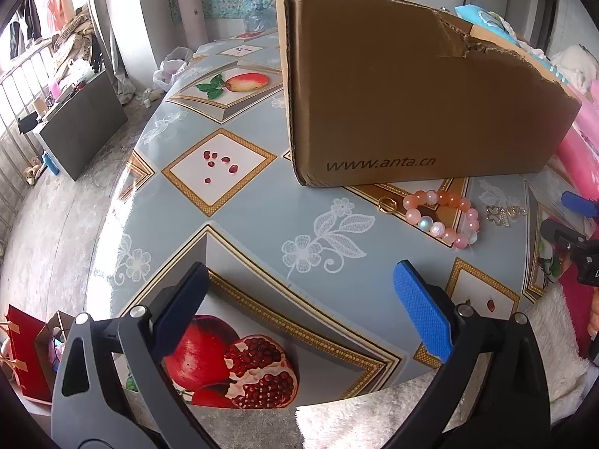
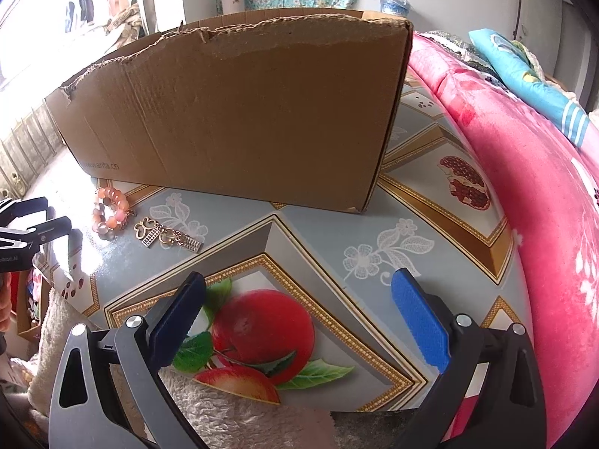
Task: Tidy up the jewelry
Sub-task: 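Move the left tool toward the pink-orange bead bracelet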
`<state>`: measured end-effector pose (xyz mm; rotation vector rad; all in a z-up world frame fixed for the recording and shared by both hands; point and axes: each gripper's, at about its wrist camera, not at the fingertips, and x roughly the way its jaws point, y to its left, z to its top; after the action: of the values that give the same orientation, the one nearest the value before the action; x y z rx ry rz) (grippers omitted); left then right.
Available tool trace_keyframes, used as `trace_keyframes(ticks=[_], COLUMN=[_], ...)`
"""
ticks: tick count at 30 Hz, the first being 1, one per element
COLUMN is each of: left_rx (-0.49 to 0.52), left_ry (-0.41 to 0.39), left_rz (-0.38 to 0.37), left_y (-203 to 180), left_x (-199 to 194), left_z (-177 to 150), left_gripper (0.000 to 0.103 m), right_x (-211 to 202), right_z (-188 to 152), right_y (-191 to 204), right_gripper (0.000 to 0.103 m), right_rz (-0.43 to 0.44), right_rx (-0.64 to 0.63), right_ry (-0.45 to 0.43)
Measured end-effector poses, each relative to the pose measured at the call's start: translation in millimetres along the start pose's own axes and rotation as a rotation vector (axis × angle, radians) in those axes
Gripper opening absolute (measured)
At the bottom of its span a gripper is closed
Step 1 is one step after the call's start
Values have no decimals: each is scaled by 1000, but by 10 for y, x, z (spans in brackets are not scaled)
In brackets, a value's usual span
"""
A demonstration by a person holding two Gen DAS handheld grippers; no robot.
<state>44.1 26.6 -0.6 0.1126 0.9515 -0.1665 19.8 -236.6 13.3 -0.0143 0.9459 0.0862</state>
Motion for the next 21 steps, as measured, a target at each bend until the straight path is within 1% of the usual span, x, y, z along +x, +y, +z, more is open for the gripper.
trace_keyframes(ticks=[1,3,4,5,7,8,9,13,15,16,17,18,20,21], left_rx=[6,26,44,59,94,117,137,249,314,338,369,384,408,418], left_ry=[-11,-73,-107,-126,-151,-151,-149,-136,-134,-132,-125,-118,-104,-96], left_rz=[1,-29,-61,-83,-134,-173,-194,-230,-222,-213,-206,-202,-197,-198], left_y=[-8,-43,-87,-129,-252,-334,-396,-680,-811,-860,-912,-926,-955,-969], left_x=[-34,-176,-260,-318,-407,-435,-446,-444,-424,-405,-375,-341,-269,-243], left_z=[-10,-21,-24,-22,-12,-2,1,6,7,-1,7,7,36,49], left_gripper=[94,94,90,83,74,68,65,50,49,45,39,37,27,25], right_x=[2,6,10,12,23,27,29,38,44,46,46,47,50,50], right_z=[9,21,27,31,42,44,45,52,60,61,59,60,64,60], right_y=[0,1,0,1,2,6,11,27,37,39,42,44,45,46], right_gripper=[97,97,97,97,97,97,97,97,97,97,97,97,97,97], right_rz=[2,7,10,11,12,12,13,17,17,18,17,17,18,18], right_rx=[-1,-5,-6,-7,-8,-9,-10,-14,-15,-15,-15,-15,-15,-15], right_ry=[1,4,4,3,-1,-3,-5,-6,-6,-7,-8,-9,-10,-10])
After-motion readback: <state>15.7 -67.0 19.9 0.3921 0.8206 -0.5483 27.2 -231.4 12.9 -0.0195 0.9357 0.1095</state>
